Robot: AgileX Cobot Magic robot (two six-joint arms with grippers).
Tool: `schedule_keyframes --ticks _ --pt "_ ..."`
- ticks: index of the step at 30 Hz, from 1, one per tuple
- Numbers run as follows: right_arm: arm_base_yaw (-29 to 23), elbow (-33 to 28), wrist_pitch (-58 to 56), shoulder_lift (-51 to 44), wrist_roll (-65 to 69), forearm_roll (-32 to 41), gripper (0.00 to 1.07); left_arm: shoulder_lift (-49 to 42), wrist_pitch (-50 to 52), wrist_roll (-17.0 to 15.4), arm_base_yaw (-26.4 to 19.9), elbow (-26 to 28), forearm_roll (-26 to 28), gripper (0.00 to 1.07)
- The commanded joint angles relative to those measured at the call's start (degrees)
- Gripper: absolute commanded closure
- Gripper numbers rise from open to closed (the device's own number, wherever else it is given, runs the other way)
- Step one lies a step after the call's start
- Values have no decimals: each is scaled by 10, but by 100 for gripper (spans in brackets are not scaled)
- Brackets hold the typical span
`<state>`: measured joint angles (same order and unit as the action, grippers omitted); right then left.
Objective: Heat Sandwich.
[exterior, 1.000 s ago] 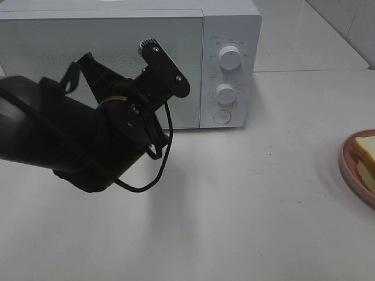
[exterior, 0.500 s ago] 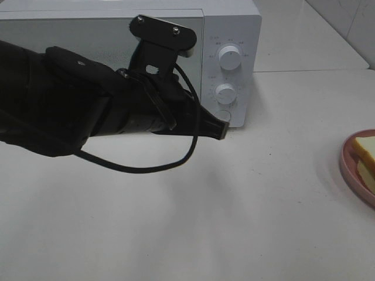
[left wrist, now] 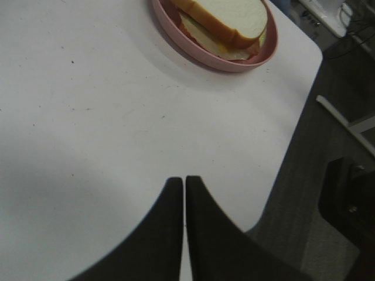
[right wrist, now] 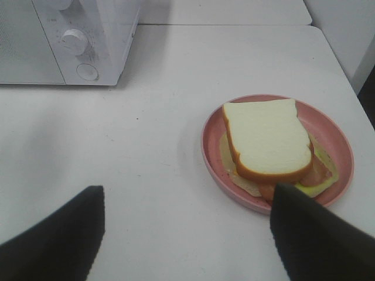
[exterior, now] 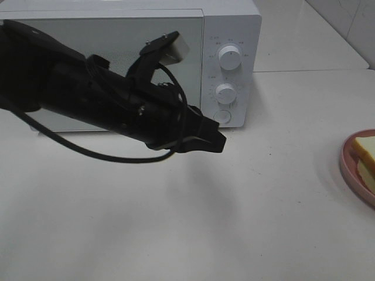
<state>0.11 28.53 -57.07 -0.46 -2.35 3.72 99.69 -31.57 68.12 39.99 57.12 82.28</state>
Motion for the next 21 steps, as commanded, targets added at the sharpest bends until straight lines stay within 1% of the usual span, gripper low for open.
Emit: schedule_keyframes --ticks 1,2,3,4,6,7,8,9,10,11,12,13,14,15,17,18,19,20,21 --pt "3 1 -1 -13 -1 -5 32 -19 -30 -83 -22 4 -59 59" --pt "3 1 -1 -13 -1 -5 32 -25 -30 -105 -22 4 -84 52" --pt "3 1 -1 -13 -1 -5 32 -37 -30 -162 -23 4 -140 42" --pt "3 1 -1 -13 -1 -5 32 -37 -30 -162 -23 4 -140 42" --pt "3 1 -1 -13 -1 -5 32 -49 -30 -229 -23 4 -198 40" --pt "3 1 -1 -13 -1 -5 32 -61 -35 -302 -23 4 -262 40" --pt "3 1 -1 -13 -1 -5 32 -68 -37 -333 -23 4 -299 40" --pt "3 1 -1 -13 -1 -5 32 -68 -37 -333 -23 4 -299 40" --pt "3 1 -1 -13 -1 -5 32 -75 -41 -372 -23 4 -337 40" --pt "3 1 -1 -13 -1 -5 32 -90 -56 -436 -23 4 -402 40" --pt "3 1 -1 -13 -1 -5 32 -99 -66 -468 -23 4 -435 40" --pt "3 1 -1 -13 -1 -5 32 -99 -66 -468 -23 4 -435 40" --pt "3 1 -1 -13 -1 -5 32 -107 -79 -498 -23 4 -468 40" --pt "3 1 -1 -13 -1 -5 32 -123 -108 -548 -26 4 -522 40" --pt "3 1 -1 -13 -1 -5 32 -137 -140 -580 -34 4 -563 40" --pt "3 1 -1 -13 -1 -5 32 -137 -140 -580 -34 4 -563 40" --pt "3 1 -1 -13 -1 -5 32 -144 -159 -593 -41 4 -580 40" --pt "3 1 -1 -13 -1 -5 32 -159 -188 -606 -58 3 -598 40" --pt "3 1 -1 -13 -1 -5 32 -168 -202 -607 -69 3 -602 40"
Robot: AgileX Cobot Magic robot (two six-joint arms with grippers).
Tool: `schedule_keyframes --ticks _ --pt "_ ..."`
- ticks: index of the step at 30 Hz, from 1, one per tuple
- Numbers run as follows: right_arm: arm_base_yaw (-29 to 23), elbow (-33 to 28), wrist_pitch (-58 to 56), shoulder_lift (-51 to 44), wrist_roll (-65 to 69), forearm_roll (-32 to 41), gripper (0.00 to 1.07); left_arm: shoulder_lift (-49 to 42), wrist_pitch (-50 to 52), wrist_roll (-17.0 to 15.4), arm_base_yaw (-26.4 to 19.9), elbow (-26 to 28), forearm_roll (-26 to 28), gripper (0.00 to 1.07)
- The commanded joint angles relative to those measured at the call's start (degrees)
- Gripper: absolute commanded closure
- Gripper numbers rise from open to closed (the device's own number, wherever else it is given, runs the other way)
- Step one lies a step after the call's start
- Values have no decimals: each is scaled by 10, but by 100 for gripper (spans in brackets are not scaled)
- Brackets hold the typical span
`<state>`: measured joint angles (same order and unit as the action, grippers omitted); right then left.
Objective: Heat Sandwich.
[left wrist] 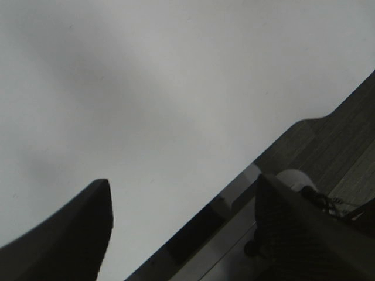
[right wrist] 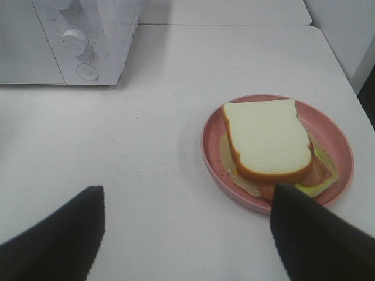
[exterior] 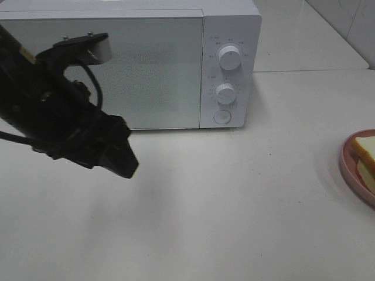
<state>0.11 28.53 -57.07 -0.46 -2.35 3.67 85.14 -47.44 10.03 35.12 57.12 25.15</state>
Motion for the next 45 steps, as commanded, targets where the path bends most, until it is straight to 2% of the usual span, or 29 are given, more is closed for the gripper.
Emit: schedule_keyframes --ticks 1,4,6,7,10,11,13,14,15,16,19,22,23,27,30,32,45 --pt "3 1 -1 -13 -1 -4 32 -22 -44 -26 -21 3 -31 40" --pt "3 1 -1 -13 1 -4 32 -60 -78 -26 -72 3 -33 40" --pt "3 1 -1 -13 1 -4 32 -68 -85 -26 -83 3 -37 40" --pt "3 1 -1 -13 1 -4 32 -87 -103 -36 -110 3 -53 40" --pt "3 1 -1 -13 1 -4 32 -104 -124 -50 -135 3 -74 40" --pt "3 1 -1 -13 1 -4 32 -123 -144 -66 -159 3 -103 40" --pt "3 1 -1 -13 1 -4 32 -141 -160 -78 -177 3 -136 40" --pt "3 1 -1 -13 1 -4 32 -141 -160 -78 -177 3 -136 40" --pt "3 1 -1 -13 1 -4 32 -160 -174 -90 -194 3 -175 40" --pt "3 1 -1 -13 1 -4 32 -172 -178 -100 -205 3 -191 40" --pt "3 1 -1 -13 1 -4 32 -194 -183 -100 -227 3 -209 40" --pt "3 1 -1 -13 1 -4 32 -237 -194 -100 -275 -7 -226 40" --pt "3 1 -1 -13 1 -4 32 -237 -194 -100 -275 -7 -226 40" --pt "3 1 -1 -13 1 -4 32 -308 -199 -70 -355 -68 -221 40" --pt "3 1 -1 -13 1 -4 32 -335 -206 -65 -376 -91 -215 40" --pt "3 1 -1 -13 1 -4 32 -384 -207 -57 -396 -127 -214 40" --pt "3 1 -1 -13 1 -4 32 -605 -211 -54 -400 -195 -214 40"
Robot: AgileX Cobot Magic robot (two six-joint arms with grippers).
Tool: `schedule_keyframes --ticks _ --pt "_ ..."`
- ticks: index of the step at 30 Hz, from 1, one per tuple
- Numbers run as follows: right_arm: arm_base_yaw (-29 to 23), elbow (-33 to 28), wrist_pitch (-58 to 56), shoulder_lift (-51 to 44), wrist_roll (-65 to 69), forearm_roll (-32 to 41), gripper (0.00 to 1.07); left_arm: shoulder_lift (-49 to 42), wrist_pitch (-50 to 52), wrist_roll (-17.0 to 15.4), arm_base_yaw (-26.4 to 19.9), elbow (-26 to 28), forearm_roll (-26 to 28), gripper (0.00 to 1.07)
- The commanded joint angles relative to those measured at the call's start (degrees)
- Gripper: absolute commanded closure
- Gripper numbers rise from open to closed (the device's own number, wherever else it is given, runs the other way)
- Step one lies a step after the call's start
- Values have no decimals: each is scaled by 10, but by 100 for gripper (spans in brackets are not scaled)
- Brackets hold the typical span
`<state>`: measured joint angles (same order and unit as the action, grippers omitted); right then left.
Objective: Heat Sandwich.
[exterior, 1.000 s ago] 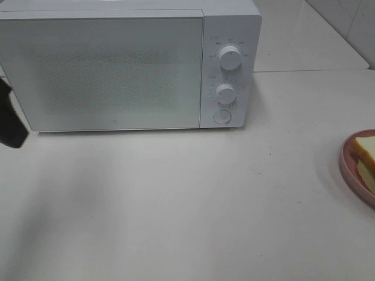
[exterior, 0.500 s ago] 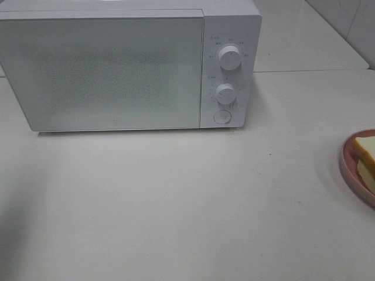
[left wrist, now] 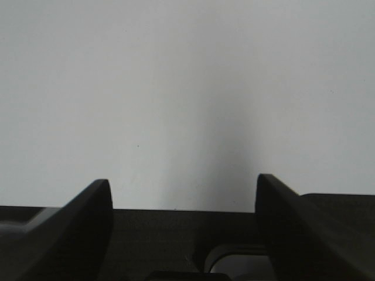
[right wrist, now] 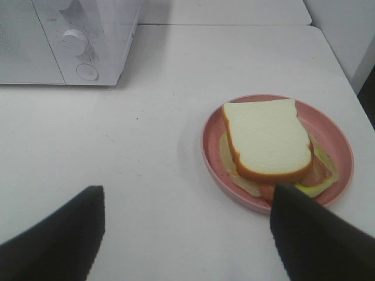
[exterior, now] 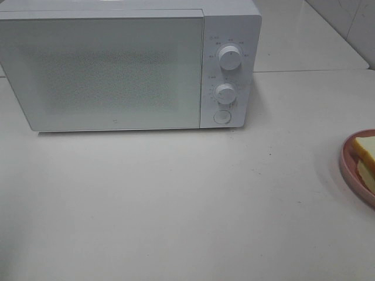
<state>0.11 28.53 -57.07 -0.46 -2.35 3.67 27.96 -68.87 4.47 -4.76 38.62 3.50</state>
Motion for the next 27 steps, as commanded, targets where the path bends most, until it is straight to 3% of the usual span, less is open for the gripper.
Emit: schedule_keyframes --ticks 1,19,27 --pt "3 1 -1 -13 1 -4 32 -47 5 1 -1 -13 3 40" --pt "3 1 -1 -13 1 -4 32 -274 65 3 -1 -83 8 40" --pt "3 1 -1 -13 1 -5 32 -295 76 5 -1 -91 13 40"
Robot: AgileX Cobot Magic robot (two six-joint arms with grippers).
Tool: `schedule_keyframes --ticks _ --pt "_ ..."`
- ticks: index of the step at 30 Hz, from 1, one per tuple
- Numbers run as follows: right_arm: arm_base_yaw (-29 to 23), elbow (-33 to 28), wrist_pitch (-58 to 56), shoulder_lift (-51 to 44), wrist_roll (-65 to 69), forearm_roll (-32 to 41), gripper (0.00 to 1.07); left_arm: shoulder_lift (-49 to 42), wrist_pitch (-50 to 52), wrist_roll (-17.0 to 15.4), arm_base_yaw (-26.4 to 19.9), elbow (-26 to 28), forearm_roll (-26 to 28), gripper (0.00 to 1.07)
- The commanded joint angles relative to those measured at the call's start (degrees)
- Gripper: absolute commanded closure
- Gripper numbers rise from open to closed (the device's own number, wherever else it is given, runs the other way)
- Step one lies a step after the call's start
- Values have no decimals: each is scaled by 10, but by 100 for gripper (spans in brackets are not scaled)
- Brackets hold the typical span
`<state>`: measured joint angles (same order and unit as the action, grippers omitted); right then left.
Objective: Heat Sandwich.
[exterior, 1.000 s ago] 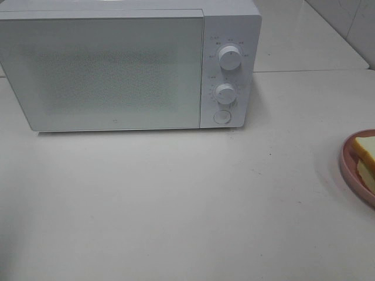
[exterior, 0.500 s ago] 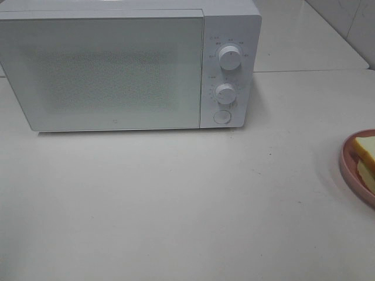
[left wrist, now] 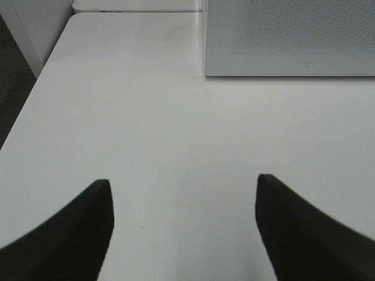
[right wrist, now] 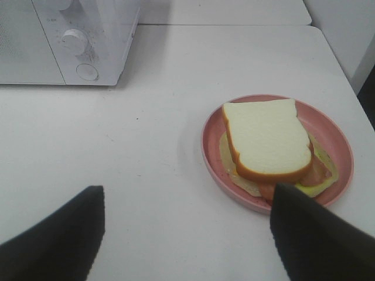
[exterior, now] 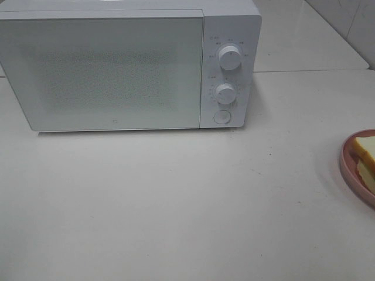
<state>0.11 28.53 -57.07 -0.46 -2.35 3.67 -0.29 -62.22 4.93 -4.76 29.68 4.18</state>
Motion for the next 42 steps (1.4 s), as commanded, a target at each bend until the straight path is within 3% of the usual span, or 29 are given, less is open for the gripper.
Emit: schedule_keyframes --ticks 1,42 --pt "3 1 -1 -13 1 -5 32 -12 9 0 -1 -1 7 40" --pt "3 1 -1 -13 1 -5 32 -12 9 -2 -1 -1 7 40"
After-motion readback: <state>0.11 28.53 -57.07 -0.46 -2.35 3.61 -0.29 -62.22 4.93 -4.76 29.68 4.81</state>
